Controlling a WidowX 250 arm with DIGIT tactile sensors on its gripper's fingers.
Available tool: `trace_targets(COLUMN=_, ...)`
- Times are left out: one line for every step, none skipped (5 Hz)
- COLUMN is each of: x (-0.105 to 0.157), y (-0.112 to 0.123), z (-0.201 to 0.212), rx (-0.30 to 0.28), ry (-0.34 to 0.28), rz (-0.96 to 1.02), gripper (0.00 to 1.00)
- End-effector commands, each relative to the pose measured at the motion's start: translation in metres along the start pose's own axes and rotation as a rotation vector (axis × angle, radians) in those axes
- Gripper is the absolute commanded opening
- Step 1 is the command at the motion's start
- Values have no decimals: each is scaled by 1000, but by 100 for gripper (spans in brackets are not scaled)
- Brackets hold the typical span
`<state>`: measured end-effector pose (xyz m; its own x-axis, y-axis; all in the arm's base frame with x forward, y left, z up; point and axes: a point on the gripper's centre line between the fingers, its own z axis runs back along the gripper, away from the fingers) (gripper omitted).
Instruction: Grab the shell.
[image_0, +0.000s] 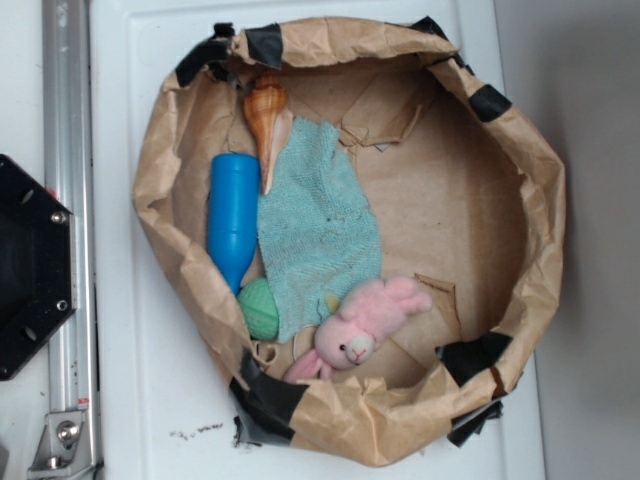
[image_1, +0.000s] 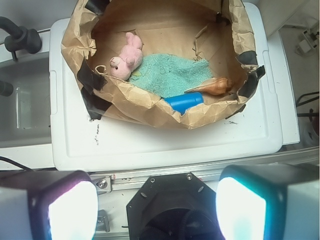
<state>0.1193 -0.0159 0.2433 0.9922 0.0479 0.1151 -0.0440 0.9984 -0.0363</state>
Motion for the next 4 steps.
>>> trace_targets(x=0, y=0, z=0, rx=0, ry=0, rz=0, gripper=100)
trace_targets(x=48, y=21, z=-24, rx=16, ry=6, rz=-193, gripper=100)
trace_targets(x=98, y=32, z=-60, rx=19, ry=44, rz=-417, gripper=100)
trace_targets(x=125, y=42, z=-97, rx=69, ry=109, rz=-654, gripper=100)
